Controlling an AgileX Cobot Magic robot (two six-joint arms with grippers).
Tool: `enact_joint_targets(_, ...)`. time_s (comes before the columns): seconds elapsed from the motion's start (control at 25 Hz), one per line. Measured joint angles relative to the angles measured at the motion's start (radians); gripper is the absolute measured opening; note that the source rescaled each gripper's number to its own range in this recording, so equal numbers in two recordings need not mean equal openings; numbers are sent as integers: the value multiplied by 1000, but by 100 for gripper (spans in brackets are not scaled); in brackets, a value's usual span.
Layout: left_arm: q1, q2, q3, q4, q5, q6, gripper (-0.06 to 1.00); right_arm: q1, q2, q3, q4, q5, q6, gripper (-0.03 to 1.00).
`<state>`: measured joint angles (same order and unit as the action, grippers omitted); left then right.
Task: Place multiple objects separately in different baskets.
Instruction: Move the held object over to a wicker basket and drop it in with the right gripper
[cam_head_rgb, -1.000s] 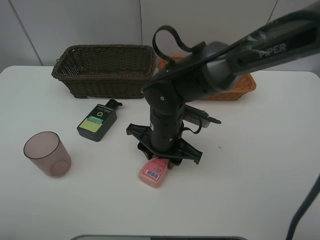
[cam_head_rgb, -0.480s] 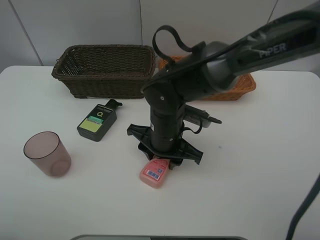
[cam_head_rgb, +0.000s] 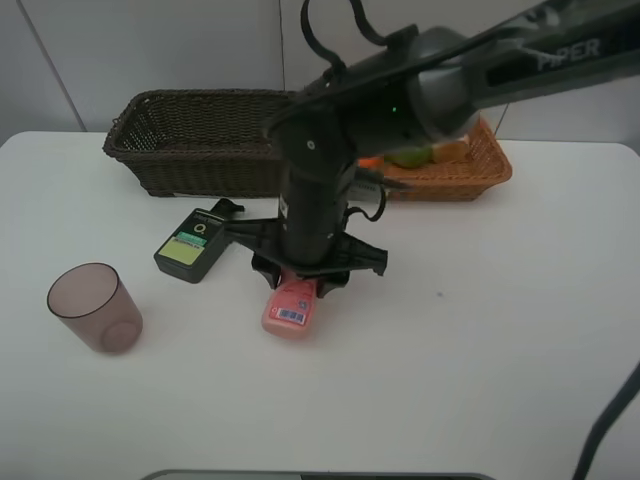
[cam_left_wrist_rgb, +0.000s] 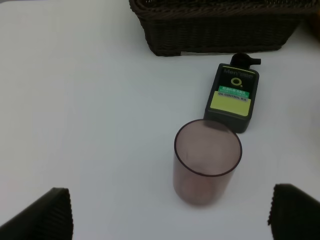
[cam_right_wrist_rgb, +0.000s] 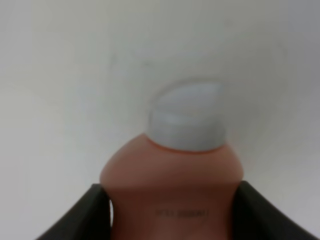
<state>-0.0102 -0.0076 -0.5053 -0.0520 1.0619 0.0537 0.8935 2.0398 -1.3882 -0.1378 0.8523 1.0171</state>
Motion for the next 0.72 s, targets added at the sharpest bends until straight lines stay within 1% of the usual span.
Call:
enact_joint_targets(0.08, 0, 0, 0, 0, 0, 0, 100, -5, -6, -66, 14, 74, -162, 1)
enact_joint_targets(0.2, 0, 0, 0, 0, 0, 0, 100, -13, -7, -155, 44, 181, -437, 1)
enact_joint_targets(0.32, 0, 0, 0, 0, 0, 0, 100, -35, -7, -238, 62, 273, -615, 1)
enact_joint_targets(0.44, 0, 0, 0, 0, 0, 0, 100, -67, 0, -325, 70, 319, -705, 1)
enact_joint_targets(0.56, 0, 0, 1, 0, 0, 0, 100, -100, 34, -441, 73, 357, -745, 1)
enact_joint_targets(0.72, 0, 0, 1, 0, 0, 0, 100, -132, 115, -613, 74, 368, -797, 1)
